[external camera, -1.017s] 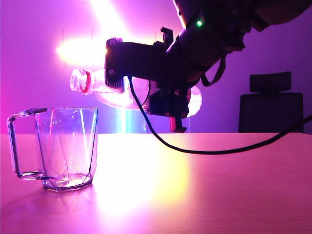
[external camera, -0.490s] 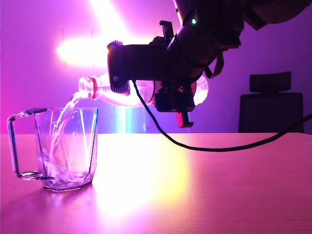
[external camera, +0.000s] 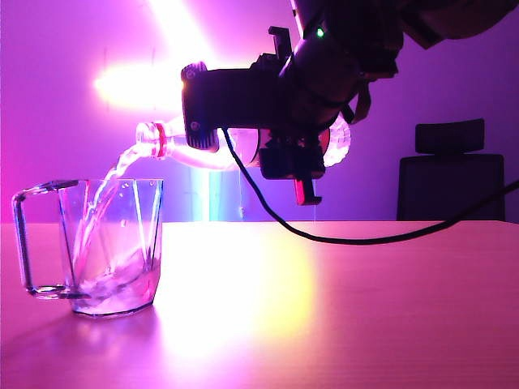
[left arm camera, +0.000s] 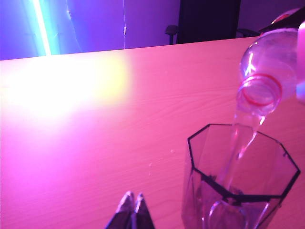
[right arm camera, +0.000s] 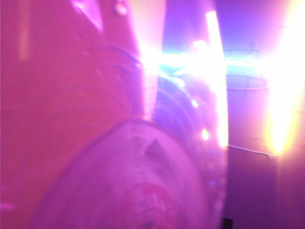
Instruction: Pick up the mineral water bottle on the table and pour water into the mug until it's half full.
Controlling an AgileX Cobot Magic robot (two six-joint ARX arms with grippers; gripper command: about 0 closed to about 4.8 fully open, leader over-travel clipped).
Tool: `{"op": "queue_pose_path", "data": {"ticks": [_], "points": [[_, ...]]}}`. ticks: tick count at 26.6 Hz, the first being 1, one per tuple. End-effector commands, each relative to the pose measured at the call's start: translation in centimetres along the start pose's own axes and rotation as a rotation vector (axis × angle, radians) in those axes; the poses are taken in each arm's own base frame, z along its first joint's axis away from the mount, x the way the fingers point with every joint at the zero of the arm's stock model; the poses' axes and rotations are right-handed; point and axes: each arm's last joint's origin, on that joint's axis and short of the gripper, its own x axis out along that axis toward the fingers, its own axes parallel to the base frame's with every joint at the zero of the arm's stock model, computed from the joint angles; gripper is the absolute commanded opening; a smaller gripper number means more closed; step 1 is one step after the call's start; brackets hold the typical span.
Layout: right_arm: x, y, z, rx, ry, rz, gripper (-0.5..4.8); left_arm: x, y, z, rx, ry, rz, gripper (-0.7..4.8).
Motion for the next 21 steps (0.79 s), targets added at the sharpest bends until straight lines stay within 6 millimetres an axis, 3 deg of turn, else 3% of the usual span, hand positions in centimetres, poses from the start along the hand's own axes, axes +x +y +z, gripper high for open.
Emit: {"op": "queue_pose_path", "data": {"ticks": [1,21], "points": [[-0.13,-1.22,0.05,0.009,0.018,-0.069,2.61,-0.03,-0.02,0.26,-0.002,-0.016,-0.005,-0.02],[-0.13,-1.23,0.04,-0.013,0.020,-0.070,2.62,-0.03,-0.02,0.26,-0.002,-0.016,-0.005,-0.02]]}}
